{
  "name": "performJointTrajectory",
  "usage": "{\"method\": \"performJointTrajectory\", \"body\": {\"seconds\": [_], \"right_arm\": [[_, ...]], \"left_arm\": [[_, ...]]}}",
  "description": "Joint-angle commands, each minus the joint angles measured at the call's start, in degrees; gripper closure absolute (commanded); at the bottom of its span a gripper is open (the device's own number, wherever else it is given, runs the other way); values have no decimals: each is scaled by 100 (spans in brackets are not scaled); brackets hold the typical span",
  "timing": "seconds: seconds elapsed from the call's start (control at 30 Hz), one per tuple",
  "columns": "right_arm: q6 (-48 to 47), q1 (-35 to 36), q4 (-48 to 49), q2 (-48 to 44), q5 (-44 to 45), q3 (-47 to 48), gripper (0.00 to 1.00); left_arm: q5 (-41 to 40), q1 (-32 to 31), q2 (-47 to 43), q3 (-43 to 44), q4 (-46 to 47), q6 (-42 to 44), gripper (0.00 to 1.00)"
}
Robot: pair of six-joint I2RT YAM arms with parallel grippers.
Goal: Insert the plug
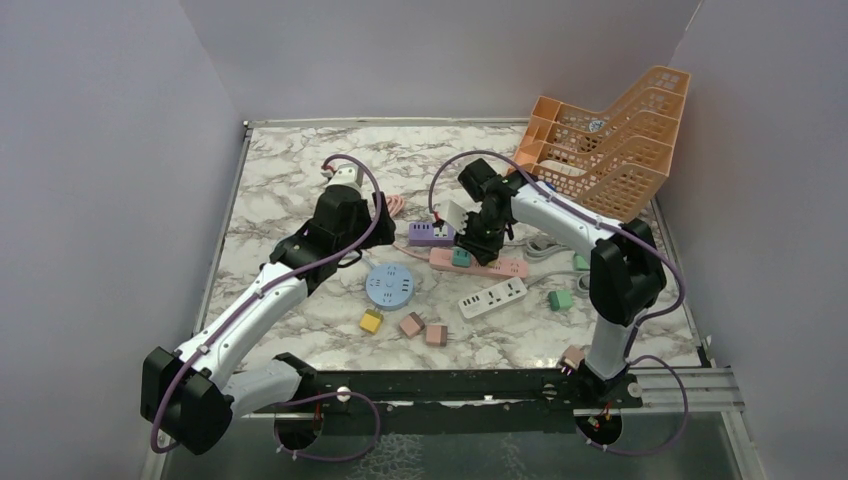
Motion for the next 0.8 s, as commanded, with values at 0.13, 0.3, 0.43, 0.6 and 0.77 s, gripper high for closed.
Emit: {"method": "performJointTrajectory", "body": {"seconds": [0.13, 0.3, 0.43, 0.6, 0.77], "right_arm": [[-220, 142, 110, 259, -164, 234, 99], [-278, 164, 235, 323, 88, 147, 99], [-296, 173, 386, 352, 279, 129, 99], [-326, 173, 451, 402, 333, 173, 99], [-373, 172, 449, 512, 327, 124, 99]], "left_arm": [[-684, 101, -90, 116, -408, -183, 19], [-896, 138, -131, 107, -535, -262, 19], [-941, 156, -132, 106, -566, -300, 19], [-977, 170, -151, 100, -567, -310, 19], [-967, 176, -174, 55, -573, -318, 19]]}}
